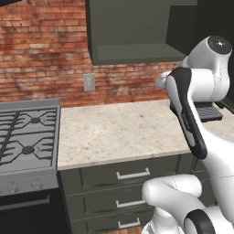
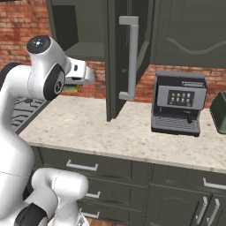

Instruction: Pick up the sponge and bar soap from the sink, and place them back in the cabinet, and close the cabinet door.

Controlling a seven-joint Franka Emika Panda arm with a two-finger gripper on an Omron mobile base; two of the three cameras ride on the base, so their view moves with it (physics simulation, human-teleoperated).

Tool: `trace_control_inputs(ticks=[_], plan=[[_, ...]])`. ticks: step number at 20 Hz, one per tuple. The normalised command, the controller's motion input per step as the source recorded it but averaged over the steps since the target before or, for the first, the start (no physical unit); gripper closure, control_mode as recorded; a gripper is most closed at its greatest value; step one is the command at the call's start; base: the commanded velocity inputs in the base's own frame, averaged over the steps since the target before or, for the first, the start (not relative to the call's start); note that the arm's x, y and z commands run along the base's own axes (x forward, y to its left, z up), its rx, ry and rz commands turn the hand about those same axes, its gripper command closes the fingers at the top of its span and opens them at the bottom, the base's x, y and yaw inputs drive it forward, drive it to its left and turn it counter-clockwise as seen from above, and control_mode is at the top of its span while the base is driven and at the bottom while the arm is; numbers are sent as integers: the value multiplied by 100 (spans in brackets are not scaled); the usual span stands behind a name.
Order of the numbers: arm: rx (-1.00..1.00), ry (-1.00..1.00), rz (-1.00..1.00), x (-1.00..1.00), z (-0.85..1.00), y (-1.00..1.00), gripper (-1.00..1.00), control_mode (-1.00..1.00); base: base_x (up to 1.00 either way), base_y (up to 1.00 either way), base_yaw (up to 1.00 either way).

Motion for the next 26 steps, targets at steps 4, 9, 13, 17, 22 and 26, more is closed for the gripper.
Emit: trace_control_inputs(ticks=[4, 9, 13, 17, 22, 26], plan=[[0, -4, -3, 2, 25, 0, 100, -100, 0, 0, 0], [0, -6, -3, 7, 23, 0, 100, -100, 0, 0, 0], [0, -13, -2, 9, 5, 0, 100, -100, 0, 0, 0], [0, -18, -3, 12, 0, -3, 100, -100, 0, 0, 0], [0, -9, -1, 17, 1, -2, 100, -100, 0, 0, 0], [0, -2, 0, 31, 3, -2, 100, -100, 0, 0, 0]])
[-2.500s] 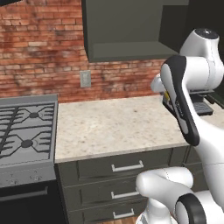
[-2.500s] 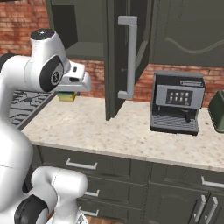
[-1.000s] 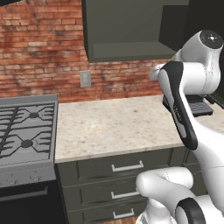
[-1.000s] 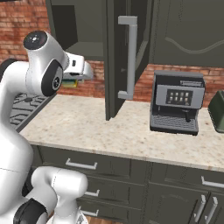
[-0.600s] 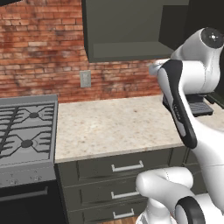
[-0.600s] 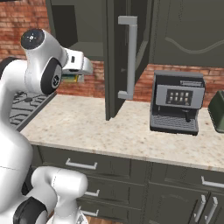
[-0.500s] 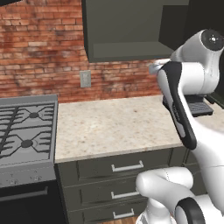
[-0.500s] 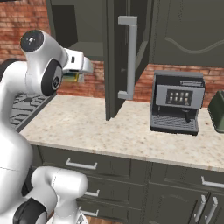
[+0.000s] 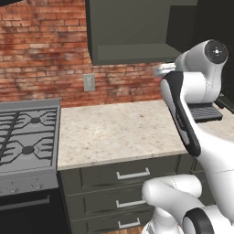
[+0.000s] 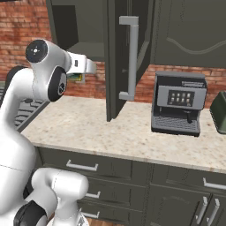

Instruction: Pick up the sponge and bar soap from the sink, and place them back in the cabinet, and close the cabinet door.

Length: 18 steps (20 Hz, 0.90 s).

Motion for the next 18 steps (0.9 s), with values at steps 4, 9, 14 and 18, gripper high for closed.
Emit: trace_control_inputs(ticks=[4, 9, 14, 18], plan=[[2, 0, -4, 46, 23, -4, 100, -100, 0, 0, 0], [1, 0, -1, 30, 22, -7, 100, -100, 0, 0, 0], [0, 0, 0, 36, 5, -6, 100, -100, 0, 0, 0], [0, 0, 0, 40, -3, -9, 100, -100, 0, 0, 0]])
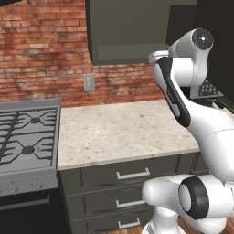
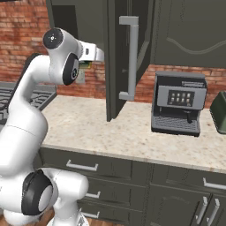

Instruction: Pick up the sponge and bar soap from the sink, and place them back in the cabinet, and close the cabinet door.

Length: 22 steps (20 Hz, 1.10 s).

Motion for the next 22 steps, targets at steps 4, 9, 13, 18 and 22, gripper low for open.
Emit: trace_control_inputs(ticks=[4, 9, 13, 18, 22], plan=[[0, 0, 0, 38, -1, -6, 100, -100, 0, 0, 0], [0, 0, 0, 36, -3, -3, 100, -100, 0, 0, 0], [0, 0, 0, 32, -6, 0, 100, -100, 0, 0, 0], [0, 0, 0, 35, -4, 0, 100, -100, 0, 0, 0], [0, 0, 0, 34, 0, 0, 100, -100, 0, 0, 0]])
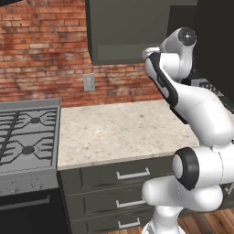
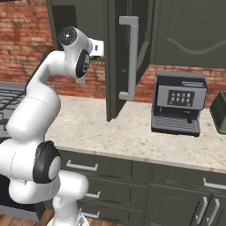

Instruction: Pick up the sponge and bar soap from the sink, and place them back in the cabinet, and close the cabinet door.

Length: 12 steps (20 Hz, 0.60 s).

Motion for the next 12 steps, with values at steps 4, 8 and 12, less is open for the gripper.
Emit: trace_control_inputs(ticks=[4, 8, 12], plan=[[0, 0, 0, 37, 0, 0, 100, -100, 0, 0, 0], [0, 0, 0, 34, 0, 0, 100, -100, 0, 0, 0], [0, 0, 0, 35, 0, 0, 100, -100, 0, 0, 0]])
